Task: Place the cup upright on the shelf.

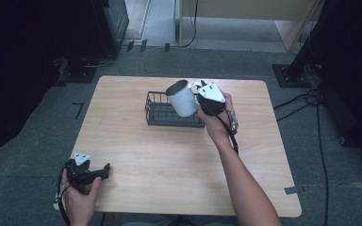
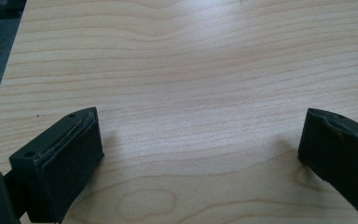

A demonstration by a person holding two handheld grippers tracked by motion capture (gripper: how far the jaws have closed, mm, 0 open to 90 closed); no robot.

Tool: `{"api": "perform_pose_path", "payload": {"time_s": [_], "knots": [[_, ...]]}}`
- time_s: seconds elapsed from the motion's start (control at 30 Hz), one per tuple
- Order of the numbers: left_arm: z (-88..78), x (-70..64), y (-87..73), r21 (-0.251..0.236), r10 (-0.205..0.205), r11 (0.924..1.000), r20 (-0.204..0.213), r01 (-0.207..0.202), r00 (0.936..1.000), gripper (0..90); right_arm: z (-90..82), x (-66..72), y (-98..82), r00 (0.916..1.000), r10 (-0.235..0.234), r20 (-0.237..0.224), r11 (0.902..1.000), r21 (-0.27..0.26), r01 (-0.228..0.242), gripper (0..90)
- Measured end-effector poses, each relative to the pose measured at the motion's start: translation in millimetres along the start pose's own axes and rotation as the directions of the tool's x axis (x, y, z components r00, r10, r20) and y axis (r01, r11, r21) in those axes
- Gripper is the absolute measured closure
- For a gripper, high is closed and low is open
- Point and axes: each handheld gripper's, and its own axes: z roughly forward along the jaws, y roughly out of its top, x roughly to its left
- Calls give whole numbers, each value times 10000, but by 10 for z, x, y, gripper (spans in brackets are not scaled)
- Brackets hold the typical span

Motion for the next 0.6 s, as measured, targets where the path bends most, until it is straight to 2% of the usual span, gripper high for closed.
{"api": "perform_pose_path", "payload": {"time_s": [0.17,0.6], "knots": [[0,0,0,2,0,10000,0,0,10000,0,131,23,-3,9999,91,123,9999,48,-91,801],[0,0,0,2,2,10000,-3,-2,10000,0,386,134,-24,9992,-101,397,9996,274,91,801]]}}
